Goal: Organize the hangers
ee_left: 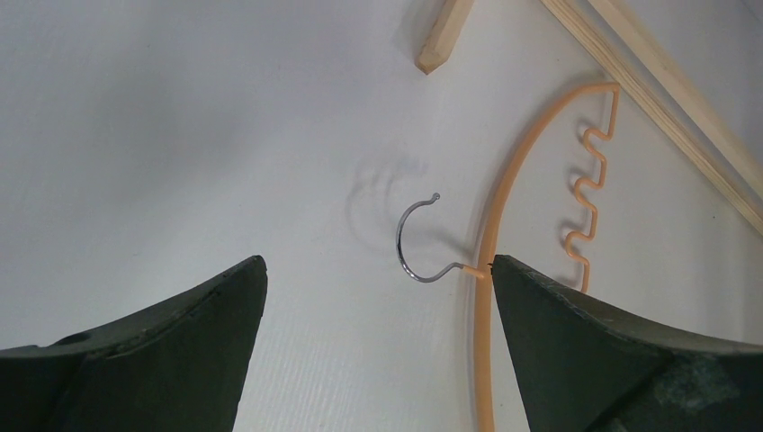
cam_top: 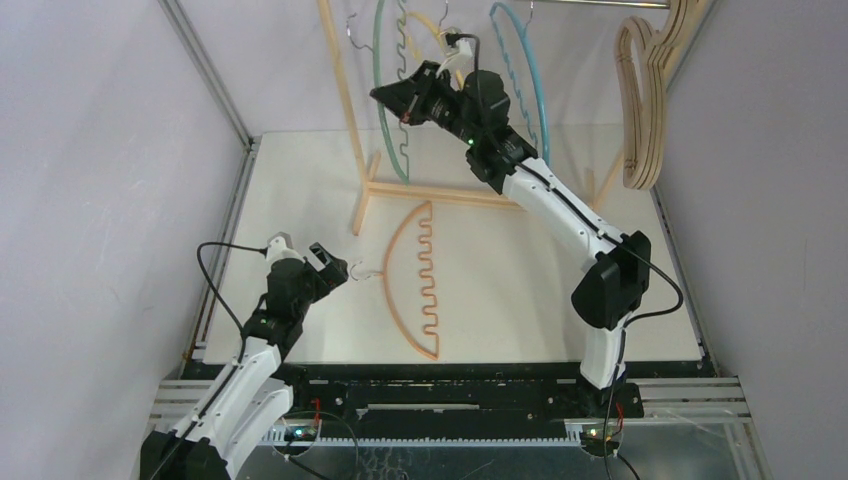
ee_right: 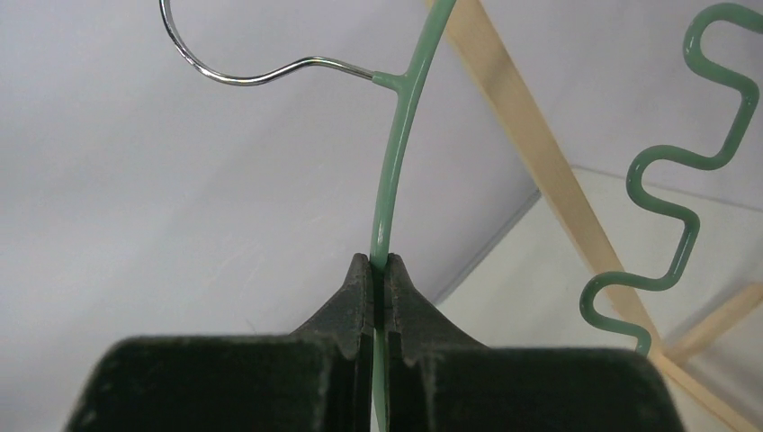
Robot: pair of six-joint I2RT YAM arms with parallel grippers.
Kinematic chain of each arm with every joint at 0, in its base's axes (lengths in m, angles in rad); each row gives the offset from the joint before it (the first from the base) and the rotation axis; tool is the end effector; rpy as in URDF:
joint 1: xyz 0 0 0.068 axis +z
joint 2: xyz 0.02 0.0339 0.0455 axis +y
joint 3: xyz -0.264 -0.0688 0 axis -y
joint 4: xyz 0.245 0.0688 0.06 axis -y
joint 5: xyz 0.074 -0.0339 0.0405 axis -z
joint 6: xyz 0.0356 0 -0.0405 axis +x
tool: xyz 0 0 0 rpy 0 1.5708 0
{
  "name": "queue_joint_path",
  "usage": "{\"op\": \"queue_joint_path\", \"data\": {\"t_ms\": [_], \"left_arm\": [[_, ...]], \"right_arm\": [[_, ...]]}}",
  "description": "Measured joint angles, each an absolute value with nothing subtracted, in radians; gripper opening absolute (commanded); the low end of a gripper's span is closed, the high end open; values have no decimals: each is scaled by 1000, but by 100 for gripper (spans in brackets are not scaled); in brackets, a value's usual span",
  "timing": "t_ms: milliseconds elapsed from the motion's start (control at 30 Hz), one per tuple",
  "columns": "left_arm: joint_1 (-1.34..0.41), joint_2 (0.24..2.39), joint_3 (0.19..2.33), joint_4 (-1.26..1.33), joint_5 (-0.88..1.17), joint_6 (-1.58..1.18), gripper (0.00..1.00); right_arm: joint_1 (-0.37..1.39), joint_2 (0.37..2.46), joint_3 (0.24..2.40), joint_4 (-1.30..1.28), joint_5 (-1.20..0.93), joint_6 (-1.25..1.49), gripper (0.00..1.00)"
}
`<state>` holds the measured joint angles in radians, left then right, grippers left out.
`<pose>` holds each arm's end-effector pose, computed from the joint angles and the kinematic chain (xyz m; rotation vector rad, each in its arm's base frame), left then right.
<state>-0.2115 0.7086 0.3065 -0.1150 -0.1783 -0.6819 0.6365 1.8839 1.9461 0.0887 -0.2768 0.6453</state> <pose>0.1610 -0.0281 0.1907 -0.5944 2.0129 -0.3577 0.3554 0.2748 0.4561 -0.2411 1.5302 1.2346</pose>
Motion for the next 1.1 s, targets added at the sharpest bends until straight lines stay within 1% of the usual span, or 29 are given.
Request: {"op": "queue_joint_path", "data": {"t_ms": [267,900,1100], "left_arm": [[-212,727,307,-115,-178,-682,99],[-209,756,307,-115,-179,-682,99],[-206,758,307,-115,-179,-682,100]], "right_arm": [[595,1884,1947,188,-287,710,0],[549,1877,1897,299,-131,855,0],[525,1856,1850,347,-136,898,0]]}}
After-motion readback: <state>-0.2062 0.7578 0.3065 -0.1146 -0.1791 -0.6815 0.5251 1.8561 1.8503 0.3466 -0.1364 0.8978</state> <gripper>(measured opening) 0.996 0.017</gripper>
